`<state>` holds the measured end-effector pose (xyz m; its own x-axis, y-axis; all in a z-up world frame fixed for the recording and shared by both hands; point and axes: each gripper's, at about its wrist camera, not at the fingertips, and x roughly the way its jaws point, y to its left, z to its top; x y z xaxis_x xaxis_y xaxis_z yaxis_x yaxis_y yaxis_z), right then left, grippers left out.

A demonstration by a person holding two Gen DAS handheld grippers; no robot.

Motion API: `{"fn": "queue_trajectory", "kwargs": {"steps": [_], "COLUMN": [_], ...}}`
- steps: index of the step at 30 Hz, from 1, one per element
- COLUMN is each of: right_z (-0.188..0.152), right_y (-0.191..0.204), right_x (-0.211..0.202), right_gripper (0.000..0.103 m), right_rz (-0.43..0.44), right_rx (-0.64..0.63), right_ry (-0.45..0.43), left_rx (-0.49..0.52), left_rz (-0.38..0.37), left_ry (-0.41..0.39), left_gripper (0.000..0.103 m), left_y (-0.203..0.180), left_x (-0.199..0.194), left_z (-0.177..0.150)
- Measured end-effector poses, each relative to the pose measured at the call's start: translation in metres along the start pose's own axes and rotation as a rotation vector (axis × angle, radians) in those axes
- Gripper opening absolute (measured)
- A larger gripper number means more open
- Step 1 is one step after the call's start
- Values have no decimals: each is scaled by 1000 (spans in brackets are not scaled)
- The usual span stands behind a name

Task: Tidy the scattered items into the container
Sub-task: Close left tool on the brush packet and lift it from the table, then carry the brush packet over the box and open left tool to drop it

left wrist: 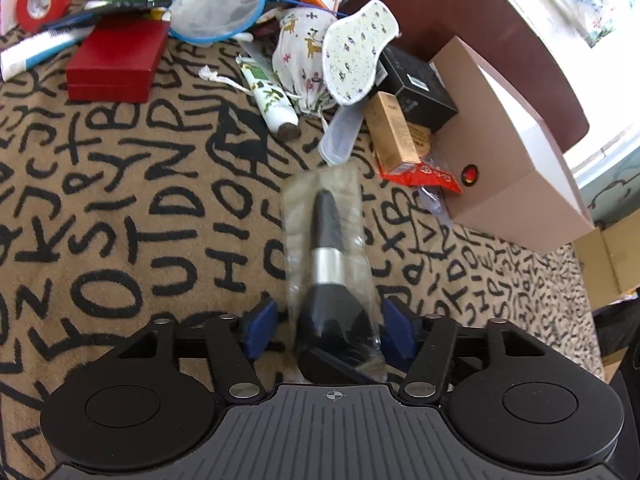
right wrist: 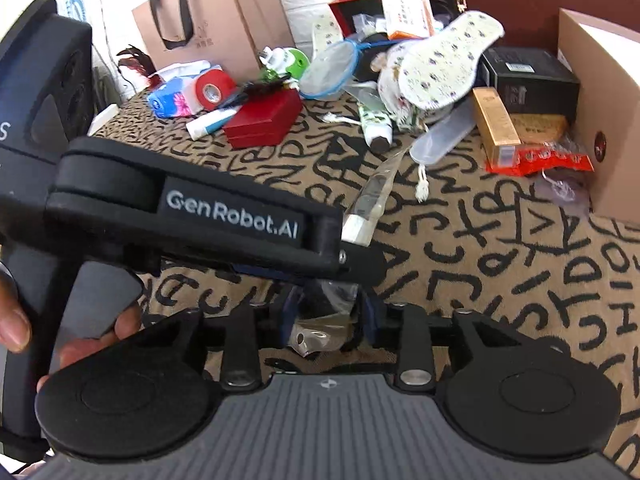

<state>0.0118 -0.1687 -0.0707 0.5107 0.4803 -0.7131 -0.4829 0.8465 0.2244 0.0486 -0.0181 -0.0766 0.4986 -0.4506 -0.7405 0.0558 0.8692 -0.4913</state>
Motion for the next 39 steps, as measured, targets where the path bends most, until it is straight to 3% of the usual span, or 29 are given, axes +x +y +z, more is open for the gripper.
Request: {"fn": "queue_trajectory", "kwargs": {"steps": [7, 11, 13, 18, 21, 29, 30, 31, 37, 39], "right_z": [-2, -3, -3, -2, -3, -5, -5, -5, -6, -5], "right_y": [-6, -8, -7, -6, -6, -4, -3, -2, -6, -6], "right_x": [1, 3, 3, 5, 5, 3, 3, 2, -8, -14], "right_gripper": [57, 57, 58, 58, 50, 50, 49, 48, 38, 31], "right_rz": [-45, -50, -47, -47, -34, -36, -38, -40, -38, -41], "right_rx": [42, 59, 57, 47, 50, 56, 51, 48, 52, 47], "right_ry": [-14, -20, -20, -20, -22, -23, -23, -22, -35, -49], "left_rx": [75, 102, 124, 133, 136, 148, 150, 151, 141, 146], "left_rz": [29, 44, 53, 57, 58, 65, 66, 70, 60, 61], "left_ry": [4, 9, 16, 18, 20, 21, 21, 20, 7, -10], "left_gripper": [80, 78, 69, 68, 66, 67, 63, 53, 49, 48], "left_y": [-16, -20, -22, -20, -20, -23, -23, -24, -28, -34], "left_x": [12, 18, 18, 19, 18, 17, 17, 16, 10, 6], "left_z": [4, 6, 6, 5, 5, 4, 3, 3, 3, 4]}}
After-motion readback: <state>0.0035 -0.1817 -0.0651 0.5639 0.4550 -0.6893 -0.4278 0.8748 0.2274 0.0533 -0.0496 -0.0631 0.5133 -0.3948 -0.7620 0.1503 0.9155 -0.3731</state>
